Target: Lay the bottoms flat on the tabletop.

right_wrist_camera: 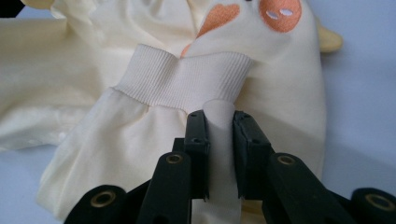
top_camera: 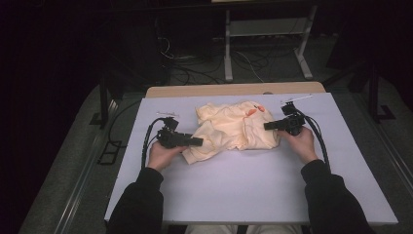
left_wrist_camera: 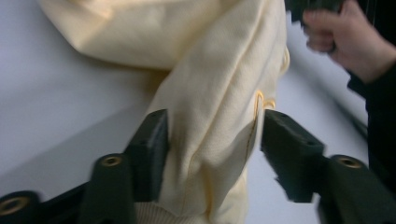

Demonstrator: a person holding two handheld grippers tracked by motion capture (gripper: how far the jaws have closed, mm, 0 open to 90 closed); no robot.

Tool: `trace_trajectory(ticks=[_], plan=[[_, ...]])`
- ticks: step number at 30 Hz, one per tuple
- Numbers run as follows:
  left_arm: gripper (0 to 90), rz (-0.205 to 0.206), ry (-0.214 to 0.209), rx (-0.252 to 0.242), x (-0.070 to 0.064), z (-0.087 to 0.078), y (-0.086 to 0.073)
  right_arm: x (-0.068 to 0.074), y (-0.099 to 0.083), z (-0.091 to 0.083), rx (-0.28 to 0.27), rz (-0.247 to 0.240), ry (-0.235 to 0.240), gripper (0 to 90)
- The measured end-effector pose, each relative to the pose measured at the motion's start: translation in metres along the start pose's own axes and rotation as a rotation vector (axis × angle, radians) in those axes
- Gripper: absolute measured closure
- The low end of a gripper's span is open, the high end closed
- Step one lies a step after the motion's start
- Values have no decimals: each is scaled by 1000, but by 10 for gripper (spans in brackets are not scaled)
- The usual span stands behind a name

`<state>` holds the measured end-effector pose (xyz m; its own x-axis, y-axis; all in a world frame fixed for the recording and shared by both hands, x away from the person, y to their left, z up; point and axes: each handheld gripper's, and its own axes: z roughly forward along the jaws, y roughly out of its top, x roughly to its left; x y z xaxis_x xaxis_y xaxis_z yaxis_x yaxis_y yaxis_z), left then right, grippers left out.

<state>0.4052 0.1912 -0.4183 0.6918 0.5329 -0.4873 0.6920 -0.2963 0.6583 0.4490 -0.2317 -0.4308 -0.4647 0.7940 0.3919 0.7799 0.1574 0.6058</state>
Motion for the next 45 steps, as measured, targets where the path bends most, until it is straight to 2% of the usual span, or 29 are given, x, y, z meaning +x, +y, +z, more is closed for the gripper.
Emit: trace_trajectory(ticks=[2, 4, 7, 9, 12, 15, 20, 23, 30, 38, 45], plan=[[552, 24, -11, 25, -4, 1, -1, 0, 0, -4, -12, -1, 11, 762], [646, 35, 5, 39, -9, 1, -2, 1, -1, -9, -26, 3, 20, 762], [758, 7, -16, 44, -13, 1, -2, 0, -4, -15, -44, 9, 36, 763], [790, -2, -30, 44, -17, 0, -2, 1, -6, -20, -56, 14, 45, 764], [805, -15, -39, 43, -26, -1, -1, 1, -8, -28, -69, 13, 62, 764], [810, -24, -57, 36, -37, -2, 1, 3, -11, -39, -89, 12, 98, 764], [811, -38, -98, 23, -54, 2, 3, 12, -17, -52, -93, -21, 105, 764], [809, -36, -108, 20, -59, 6, 1, 18, -23, -59, -98, -34, 123, 764], [809, -64, -133, -12, -56, 10, -10, 32, -41, -69, -75, -92, 161, 763], [809, -53, -119, -39, -53, 10, -18, 37, -60, -75, -30, -115, 180, 759], [808, -77, -104, -50, -47, 7, -23, 37, -78, -78, 19, -135, 181, 760]])
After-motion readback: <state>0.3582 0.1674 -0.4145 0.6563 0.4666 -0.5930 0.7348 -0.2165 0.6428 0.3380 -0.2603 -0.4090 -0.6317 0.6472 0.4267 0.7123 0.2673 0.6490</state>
